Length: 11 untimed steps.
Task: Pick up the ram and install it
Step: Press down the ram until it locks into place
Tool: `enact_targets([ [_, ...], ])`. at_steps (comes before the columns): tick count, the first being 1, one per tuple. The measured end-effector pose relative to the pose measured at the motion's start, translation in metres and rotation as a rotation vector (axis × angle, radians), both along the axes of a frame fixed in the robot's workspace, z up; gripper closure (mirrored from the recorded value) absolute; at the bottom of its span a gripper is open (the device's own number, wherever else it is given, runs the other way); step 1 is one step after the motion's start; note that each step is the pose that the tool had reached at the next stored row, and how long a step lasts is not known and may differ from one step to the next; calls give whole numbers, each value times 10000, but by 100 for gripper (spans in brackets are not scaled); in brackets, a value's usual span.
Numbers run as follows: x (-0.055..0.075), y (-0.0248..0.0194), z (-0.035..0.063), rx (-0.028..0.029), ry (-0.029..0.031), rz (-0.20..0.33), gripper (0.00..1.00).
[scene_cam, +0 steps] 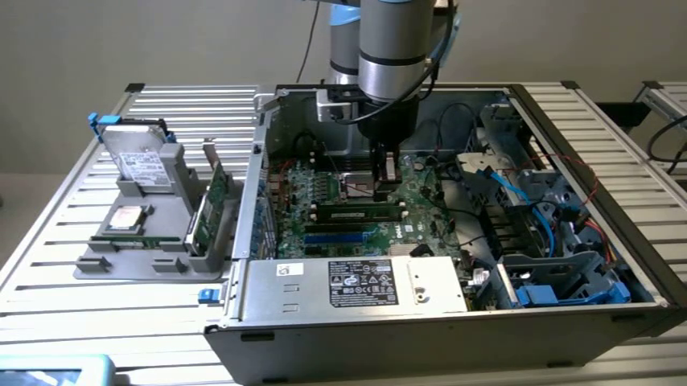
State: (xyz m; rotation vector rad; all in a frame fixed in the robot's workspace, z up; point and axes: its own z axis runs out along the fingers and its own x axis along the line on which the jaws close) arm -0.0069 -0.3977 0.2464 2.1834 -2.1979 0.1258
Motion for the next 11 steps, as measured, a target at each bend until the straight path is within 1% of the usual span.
enact_targets([
  [1,0,0,0,2,0,0,87],
  [2,0,0,0,4,0,0,89],
  [3,0,0,0,6,0,-3,89],
  [7,45,-27,-4,5,0,-11,89],
  [11,52,-28,-11,6,1,-52,89],
])
